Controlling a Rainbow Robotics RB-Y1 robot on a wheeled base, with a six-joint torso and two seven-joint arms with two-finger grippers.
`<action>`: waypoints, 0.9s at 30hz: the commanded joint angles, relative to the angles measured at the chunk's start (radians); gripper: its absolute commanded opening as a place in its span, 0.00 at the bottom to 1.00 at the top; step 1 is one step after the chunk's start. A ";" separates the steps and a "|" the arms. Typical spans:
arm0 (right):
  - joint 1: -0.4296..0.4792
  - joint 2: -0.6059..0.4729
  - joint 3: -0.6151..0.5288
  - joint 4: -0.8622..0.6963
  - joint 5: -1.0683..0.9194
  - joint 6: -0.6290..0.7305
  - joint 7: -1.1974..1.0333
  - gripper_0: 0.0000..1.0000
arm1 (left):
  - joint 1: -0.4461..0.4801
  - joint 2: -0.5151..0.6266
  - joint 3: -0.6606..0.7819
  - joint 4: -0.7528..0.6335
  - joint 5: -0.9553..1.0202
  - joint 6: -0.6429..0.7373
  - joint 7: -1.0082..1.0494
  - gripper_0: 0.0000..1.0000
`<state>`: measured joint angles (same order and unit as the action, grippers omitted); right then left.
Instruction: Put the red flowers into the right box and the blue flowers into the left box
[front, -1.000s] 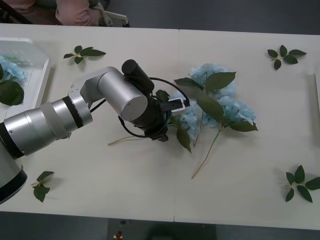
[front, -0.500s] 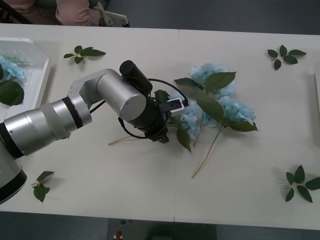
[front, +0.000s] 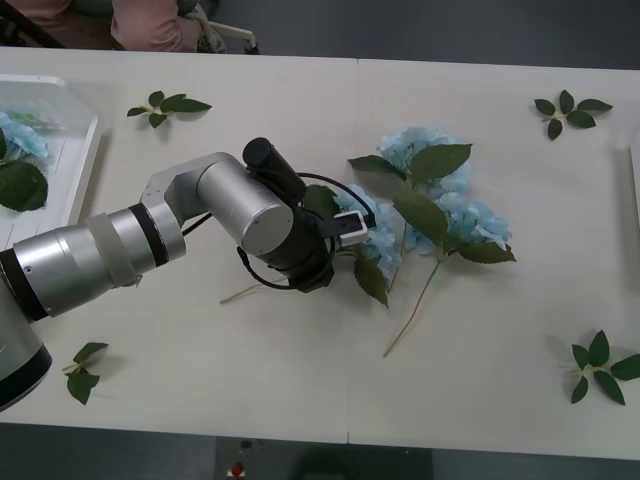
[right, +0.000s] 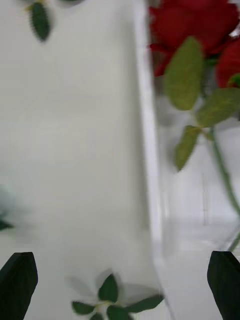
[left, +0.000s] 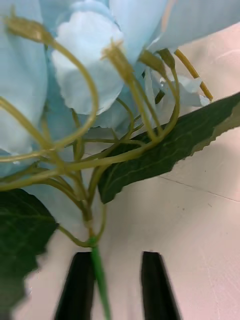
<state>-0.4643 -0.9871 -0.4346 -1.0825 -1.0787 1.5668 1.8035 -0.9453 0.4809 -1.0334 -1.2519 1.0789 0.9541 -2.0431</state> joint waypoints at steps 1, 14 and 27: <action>-0.005 0.111 -0.093 -0.185 0.010 0.121 -0.026 0.99 | -0.026 0.002 0.010 -0.006 0.010 -0.020 0.017 0.00; 0.092 0.352 -0.053 -0.695 0.017 0.260 -0.371 0.99 | -0.026 0.111 0.105 -0.179 0.035 0.043 0.027 0.00; 0.184 0.574 0.062 -0.895 0.082 0.233 -0.610 0.99 | 0.184 0.409 1.020 -0.412 0.062 0.792 0.012 0.00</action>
<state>-0.2869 -0.4342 -0.4053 -1.9161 -1.0187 1.8118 1.2710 -0.7936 0.8112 0.0104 -1.6557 1.1861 1.7211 -2.0135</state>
